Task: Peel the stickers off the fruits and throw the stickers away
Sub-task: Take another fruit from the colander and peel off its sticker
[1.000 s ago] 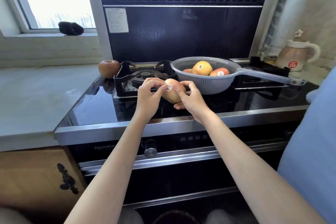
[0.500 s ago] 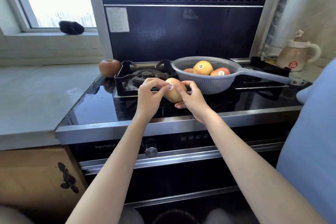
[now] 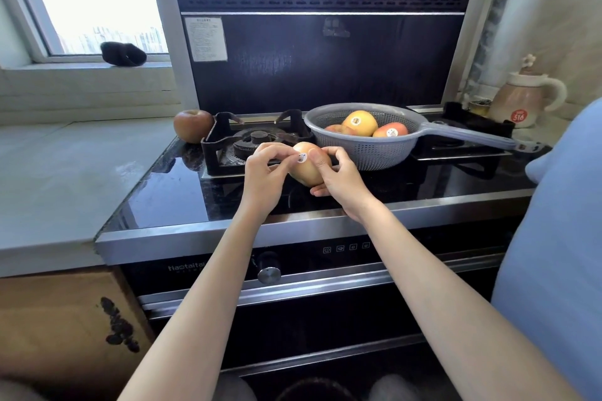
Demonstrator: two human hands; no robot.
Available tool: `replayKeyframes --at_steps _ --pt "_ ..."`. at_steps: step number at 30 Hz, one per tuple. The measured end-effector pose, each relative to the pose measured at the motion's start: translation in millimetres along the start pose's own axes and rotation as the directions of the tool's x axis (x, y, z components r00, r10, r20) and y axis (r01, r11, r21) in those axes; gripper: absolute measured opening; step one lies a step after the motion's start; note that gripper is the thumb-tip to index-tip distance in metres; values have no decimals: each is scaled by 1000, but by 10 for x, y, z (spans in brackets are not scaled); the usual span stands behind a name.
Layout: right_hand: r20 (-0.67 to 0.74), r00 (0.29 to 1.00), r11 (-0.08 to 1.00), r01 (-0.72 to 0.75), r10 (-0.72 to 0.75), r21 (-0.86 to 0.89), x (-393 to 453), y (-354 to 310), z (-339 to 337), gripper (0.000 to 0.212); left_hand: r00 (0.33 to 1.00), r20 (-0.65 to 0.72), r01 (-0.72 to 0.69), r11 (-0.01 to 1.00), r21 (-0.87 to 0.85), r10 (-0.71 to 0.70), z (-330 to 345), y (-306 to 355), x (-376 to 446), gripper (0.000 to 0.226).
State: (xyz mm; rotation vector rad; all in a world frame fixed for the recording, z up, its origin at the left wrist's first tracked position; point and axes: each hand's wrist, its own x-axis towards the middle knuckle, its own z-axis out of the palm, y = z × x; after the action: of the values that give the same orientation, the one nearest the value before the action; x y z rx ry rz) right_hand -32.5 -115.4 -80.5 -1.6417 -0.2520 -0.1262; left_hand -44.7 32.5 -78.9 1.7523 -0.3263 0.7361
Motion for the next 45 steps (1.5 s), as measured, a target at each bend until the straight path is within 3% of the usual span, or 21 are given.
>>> replayKeyframes --at_steps 13,17,21,26,30,33,36,41,45 --pt "-1 1000 1000 -8 8 13 59 51 -11 35 1000 15 0 1000 -27 1 -3 57 -21 7" --pt "-45 998 998 -39 41 49 93 69 -20 38 996 -35 79 982 -169 -86 -24 47 -22 9" --pt "-30 999 999 -32 33 33 101 80 -15 39 993 -91 63 991 -115 -74 -20 41 -42 8" --pt "-34 999 999 -39 40 33 106 75 -22 41 975 -127 168 981 -99 -180 -156 55 -16 12" --pt "-29 999 999 -30 31 29 107 81 -18 40 979 -66 195 980 28 -193 -375 59 -3 11" --pt "-26 999 999 -29 30 29 110 84 -20 41 977 8 199 928 315 -212 -427 0 -71 14" --pt "-27 999 999 -23 23 22 110 88 -23 41 963 4 235 851 470 -268 -427 -40 -113 11" --pt "-33 999 1000 -17 18 22 112 84 -22 40 936 -123 344 781 521 -330 -444 -7 -152 11" --pt "-30 999 1000 -17 17 21 117 97 -21 41 917 -116 382 761 524 -381 -495 -23 -165 17"
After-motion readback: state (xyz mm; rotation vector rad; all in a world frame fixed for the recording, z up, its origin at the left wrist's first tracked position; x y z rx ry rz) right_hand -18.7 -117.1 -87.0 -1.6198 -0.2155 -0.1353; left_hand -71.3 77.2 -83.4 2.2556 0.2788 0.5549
